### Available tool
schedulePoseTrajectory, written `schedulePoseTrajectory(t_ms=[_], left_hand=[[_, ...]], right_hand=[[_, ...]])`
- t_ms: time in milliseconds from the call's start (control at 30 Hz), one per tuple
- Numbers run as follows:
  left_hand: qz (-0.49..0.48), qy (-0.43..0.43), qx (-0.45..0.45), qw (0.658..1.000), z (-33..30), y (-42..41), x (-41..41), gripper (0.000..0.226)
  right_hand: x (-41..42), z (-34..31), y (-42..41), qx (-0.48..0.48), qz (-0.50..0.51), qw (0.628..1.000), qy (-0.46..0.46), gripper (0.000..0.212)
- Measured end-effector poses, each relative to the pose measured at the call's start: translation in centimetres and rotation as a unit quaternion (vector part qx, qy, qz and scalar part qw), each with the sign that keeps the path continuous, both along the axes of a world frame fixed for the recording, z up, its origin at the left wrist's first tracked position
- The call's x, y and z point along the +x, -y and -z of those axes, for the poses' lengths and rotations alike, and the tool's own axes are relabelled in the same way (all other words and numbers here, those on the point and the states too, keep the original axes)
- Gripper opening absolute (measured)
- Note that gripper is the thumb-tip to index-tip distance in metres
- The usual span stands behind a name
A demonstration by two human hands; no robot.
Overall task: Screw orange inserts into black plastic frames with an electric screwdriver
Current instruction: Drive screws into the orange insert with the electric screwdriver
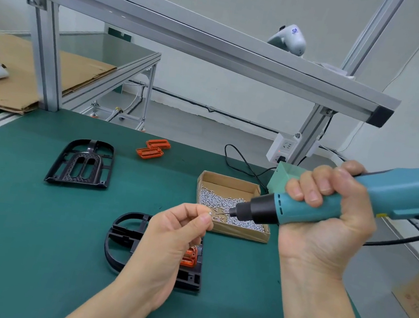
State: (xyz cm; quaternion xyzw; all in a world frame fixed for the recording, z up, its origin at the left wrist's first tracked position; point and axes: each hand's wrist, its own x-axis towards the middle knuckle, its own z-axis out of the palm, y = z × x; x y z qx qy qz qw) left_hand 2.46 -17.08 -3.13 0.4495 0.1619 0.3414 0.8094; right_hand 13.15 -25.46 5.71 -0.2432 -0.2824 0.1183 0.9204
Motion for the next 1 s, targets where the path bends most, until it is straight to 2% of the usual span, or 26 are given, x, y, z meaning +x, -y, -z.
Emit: schedulePoseTrajectory(t_ms=[667,867,1000], left_hand=[[0.002,0.005,0.051,0.999,0.6,-0.5,-0.1,0.009],[0.052,0.009,0.051,0.997,0.7,-1.1,-0.4,0.009],[0.069,-0.001,0.065,0.995,0.8,-1.3,-0.4,0.01]], right_hand=[[-0.3,0.5,-0.2,0.002,0.001,1.0,0.005,0.015],[-0.1,1.0,-0.2,0.004,-0.014,1.0,-0.005,0.014],[-0.2,1.2,-0.3,-0.008,-0.011,0.999,0.029,0.015]])
